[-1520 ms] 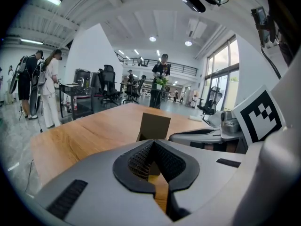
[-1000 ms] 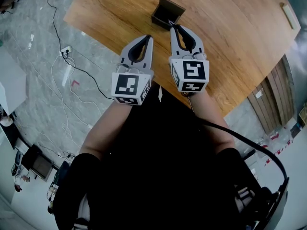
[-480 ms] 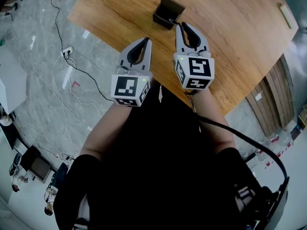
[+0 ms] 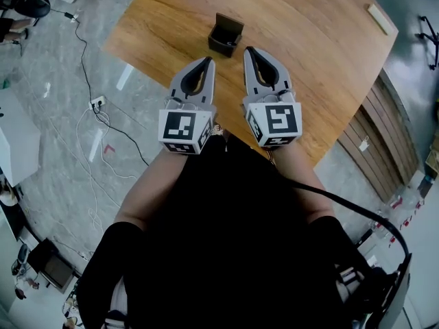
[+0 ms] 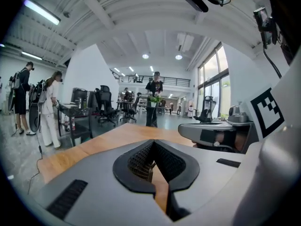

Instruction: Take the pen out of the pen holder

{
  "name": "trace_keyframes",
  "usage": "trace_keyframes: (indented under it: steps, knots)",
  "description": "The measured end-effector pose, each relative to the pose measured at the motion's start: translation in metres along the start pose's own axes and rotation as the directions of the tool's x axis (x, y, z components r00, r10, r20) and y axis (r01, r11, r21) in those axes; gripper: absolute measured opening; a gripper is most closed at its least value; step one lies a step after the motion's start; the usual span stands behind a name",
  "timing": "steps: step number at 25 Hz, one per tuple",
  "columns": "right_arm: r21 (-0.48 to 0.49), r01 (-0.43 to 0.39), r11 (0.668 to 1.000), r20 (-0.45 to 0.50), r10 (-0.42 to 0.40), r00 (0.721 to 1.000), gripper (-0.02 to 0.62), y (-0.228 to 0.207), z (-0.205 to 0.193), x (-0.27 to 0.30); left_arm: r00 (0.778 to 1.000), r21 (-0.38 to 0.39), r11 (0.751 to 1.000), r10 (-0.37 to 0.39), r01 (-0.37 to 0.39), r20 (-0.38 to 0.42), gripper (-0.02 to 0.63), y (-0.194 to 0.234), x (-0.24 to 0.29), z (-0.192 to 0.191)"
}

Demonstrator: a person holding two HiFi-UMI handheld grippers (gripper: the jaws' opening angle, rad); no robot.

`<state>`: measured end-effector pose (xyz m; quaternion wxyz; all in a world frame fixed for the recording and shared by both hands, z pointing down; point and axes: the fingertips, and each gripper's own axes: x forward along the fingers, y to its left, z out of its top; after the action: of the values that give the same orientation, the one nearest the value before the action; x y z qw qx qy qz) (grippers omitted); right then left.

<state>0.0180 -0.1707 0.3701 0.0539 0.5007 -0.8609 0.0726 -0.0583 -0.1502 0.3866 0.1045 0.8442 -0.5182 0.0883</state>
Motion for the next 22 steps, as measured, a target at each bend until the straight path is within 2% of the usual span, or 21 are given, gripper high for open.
trace_keyframes:
  steps: [11,22]
  knots:
    - [-0.107,-0.007,0.994,0.193,0.028,0.981,0.014,0.017,0.078,-0.051,0.988,0.073,0.997,-0.051,0.041,0.145,0.000,-0.035,-0.022,0.074]
    - [-0.132,0.014,0.991,0.210,0.014,0.978,0.014,0.024,0.094,-0.058,0.980,0.084,0.995,-0.067,0.052,0.187,0.000,-0.047,-0.031,0.093]
